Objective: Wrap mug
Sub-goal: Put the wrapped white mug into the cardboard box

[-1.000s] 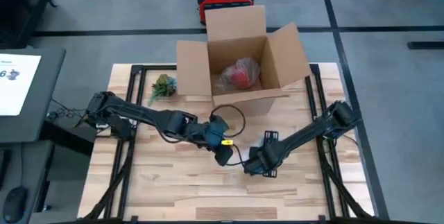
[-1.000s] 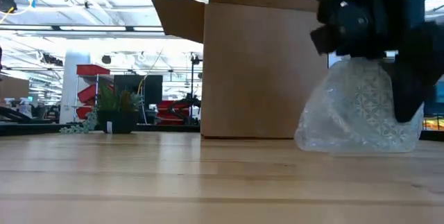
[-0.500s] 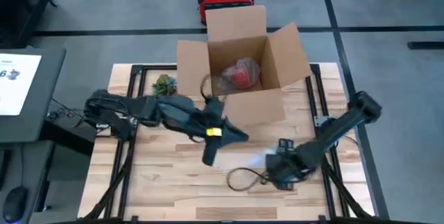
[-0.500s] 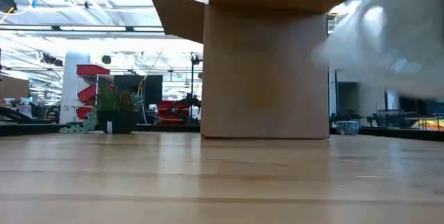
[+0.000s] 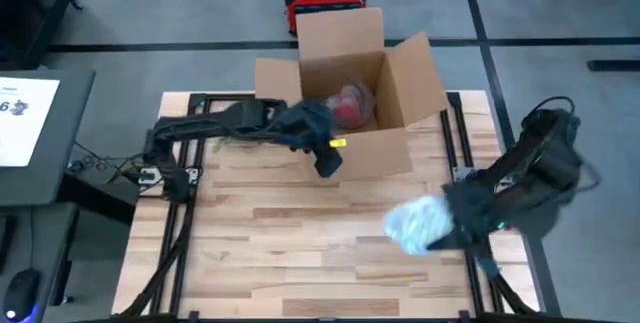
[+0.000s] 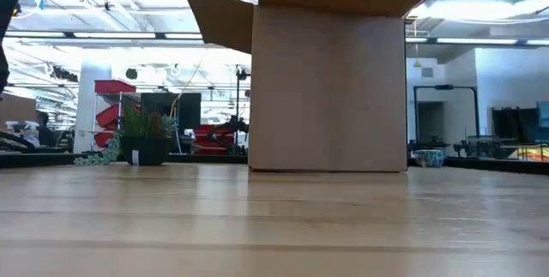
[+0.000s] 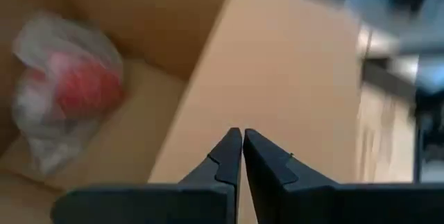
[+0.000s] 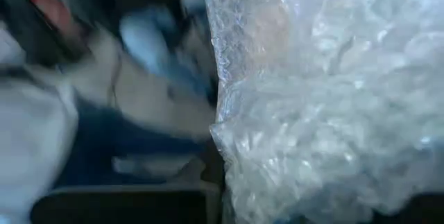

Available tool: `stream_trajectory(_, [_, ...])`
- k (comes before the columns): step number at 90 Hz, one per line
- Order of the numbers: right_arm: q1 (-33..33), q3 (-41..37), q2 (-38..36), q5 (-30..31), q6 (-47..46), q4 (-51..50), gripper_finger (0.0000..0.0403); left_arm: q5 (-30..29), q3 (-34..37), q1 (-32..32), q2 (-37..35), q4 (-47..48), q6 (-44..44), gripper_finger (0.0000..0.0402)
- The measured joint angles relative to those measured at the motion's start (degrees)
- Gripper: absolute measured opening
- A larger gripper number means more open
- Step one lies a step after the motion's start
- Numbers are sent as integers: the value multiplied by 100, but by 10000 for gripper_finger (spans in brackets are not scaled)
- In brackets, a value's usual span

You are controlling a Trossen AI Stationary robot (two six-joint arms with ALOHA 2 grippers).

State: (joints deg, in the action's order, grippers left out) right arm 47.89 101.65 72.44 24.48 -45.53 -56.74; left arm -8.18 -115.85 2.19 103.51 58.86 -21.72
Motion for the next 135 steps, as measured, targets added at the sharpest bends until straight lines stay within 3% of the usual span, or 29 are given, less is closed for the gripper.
stream_trajectory(13, [-693, 1383, 340, 424, 922, -271, 32, -128, -2, 31, 336, 317, 286, 41])
stream_trajectory(33, [-2881, 3159, 1169, 377, 1236, -1499, 32, 193, -2, -68, 642, 323, 302, 72])
stream_trajectory(41, [-3884, 3203, 1254, 32, 1415, -1584, 32, 310, 0, -182, 531, 296, 228, 73])
stream_trajectory(50, [-4928, 3125, 1402, -935, 1681, -1537, 32, 344, 0, -317, 214, 256, 215, 73])
stream_trajectory(62, [-5832, 3122, 1849, -1846, 2003, -1497, 32, 345, -2, -463, -292, 30, 307, 73])
stream_trajectory(74, [-6370, 3118, 2401, -2439, 2243, -1557, 32, 342, -2, -576, -858, -133, 324, 73])
stream_trajectory(98, [-6937, 3118, 3787, -2822, 2609, -1993, 32, 182, -2, -653, -2000, -263, 605, 73])
stream_trajectory(135, [-7239, 3121, 5610, -3579, 3765, -2497, 37, -1445, -9, -651, -2675, -300, 927, 73])
